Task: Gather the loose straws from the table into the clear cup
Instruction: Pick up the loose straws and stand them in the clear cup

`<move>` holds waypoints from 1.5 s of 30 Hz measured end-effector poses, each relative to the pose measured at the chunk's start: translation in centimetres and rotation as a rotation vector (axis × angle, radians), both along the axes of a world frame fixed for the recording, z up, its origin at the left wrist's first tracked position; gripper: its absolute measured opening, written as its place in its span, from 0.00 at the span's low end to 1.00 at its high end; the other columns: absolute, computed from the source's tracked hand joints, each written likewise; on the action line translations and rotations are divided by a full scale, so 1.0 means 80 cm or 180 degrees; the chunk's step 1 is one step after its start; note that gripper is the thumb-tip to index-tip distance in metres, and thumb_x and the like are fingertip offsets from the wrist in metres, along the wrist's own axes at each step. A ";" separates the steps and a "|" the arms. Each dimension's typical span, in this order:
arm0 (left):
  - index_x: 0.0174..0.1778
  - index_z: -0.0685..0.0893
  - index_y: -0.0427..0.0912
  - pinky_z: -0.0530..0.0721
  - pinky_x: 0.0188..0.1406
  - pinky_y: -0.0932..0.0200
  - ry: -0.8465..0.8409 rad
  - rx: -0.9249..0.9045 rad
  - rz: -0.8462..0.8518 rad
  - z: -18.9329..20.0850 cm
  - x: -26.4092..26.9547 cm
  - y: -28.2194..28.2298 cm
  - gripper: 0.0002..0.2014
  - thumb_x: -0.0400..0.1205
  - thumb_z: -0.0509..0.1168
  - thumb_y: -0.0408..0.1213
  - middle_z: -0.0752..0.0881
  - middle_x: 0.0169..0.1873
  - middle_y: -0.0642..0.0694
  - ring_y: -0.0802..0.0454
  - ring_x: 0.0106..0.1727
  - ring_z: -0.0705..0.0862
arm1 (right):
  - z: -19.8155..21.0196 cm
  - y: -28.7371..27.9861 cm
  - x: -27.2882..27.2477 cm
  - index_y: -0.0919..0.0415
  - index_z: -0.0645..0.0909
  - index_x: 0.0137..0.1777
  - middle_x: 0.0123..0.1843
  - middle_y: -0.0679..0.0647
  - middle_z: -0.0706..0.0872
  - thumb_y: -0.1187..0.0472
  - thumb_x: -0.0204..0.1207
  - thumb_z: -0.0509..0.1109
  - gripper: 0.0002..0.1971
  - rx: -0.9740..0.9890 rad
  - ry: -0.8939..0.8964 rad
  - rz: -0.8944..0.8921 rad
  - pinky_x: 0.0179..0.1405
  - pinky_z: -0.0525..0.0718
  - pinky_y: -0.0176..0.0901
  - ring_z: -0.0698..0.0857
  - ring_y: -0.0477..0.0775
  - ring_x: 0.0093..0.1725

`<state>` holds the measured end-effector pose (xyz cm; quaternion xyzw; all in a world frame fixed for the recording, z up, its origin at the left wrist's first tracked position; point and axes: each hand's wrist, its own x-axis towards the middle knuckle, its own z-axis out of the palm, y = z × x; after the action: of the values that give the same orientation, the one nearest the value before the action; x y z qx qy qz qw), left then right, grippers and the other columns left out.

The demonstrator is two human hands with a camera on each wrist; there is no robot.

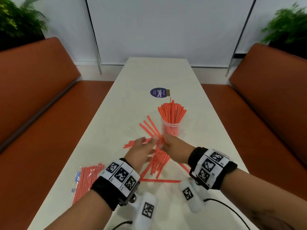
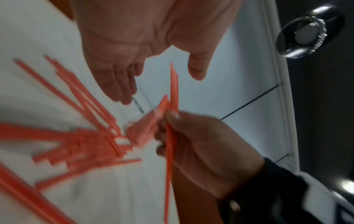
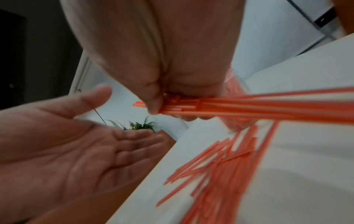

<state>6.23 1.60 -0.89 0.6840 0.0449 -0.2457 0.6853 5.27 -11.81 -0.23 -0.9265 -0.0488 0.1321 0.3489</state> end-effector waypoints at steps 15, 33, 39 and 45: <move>0.69 0.73 0.33 0.81 0.21 0.63 0.1175 -0.1549 0.0733 -0.029 0.029 -0.021 0.19 0.87 0.49 0.38 0.84 0.52 0.33 0.53 0.28 0.77 | -0.005 0.019 0.000 0.62 0.68 0.69 0.65 0.61 0.74 0.68 0.78 0.59 0.19 -0.0247 -0.0461 0.0092 0.61 0.79 0.49 0.78 0.58 0.62; 0.40 0.76 0.42 0.67 0.12 0.69 0.0397 -0.1102 -0.0432 -0.022 0.050 -0.028 0.31 0.77 0.43 0.67 0.71 0.21 0.50 0.61 0.14 0.66 | 0.058 0.027 0.052 0.61 0.73 0.49 0.50 0.58 0.86 0.74 0.80 0.55 0.10 0.2642 -0.0200 -0.1304 0.58 0.83 0.54 0.85 0.56 0.54; 0.32 0.69 0.44 0.60 0.09 0.72 0.0446 -0.0914 -0.0197 -0.023 0.051 -0.001 0.16 0.86 0.50 0.42 0.66 0.12 0.54 0.61 0.12 0.61 | 0.029 0.002 0.032 0.53 0.78 0.50 0.51 0.47 0.83 0.65 0.76 0.69 0.08 0.1479 -0.1090 -0.1102 0.46 0.76 0.30 0.81 0.44 0.48; 0.32 0.69 0.44 0.64 0.09 0.76 0.0761 -0.1497 0.0719 -0.034 0.067 0.029 0.18 0.87 0.50 0.46 0.68 0.11 0.55 0.61 0.09 0.64 | -0.021 -0.004 -0.023 0.58 0.83 0.62 0.62 0.52 0.83 0.63 0.72 0.73 0.17 -0.1226 -0.0099 0.1703 0.59 0.74 0.40 0.79 0.49 0.61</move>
<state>11.56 3.91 -3.64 0.4632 0.1431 -0.2504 0.8381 3.45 -12.17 -1.88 -0.9317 -0.2699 0.2117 0.1194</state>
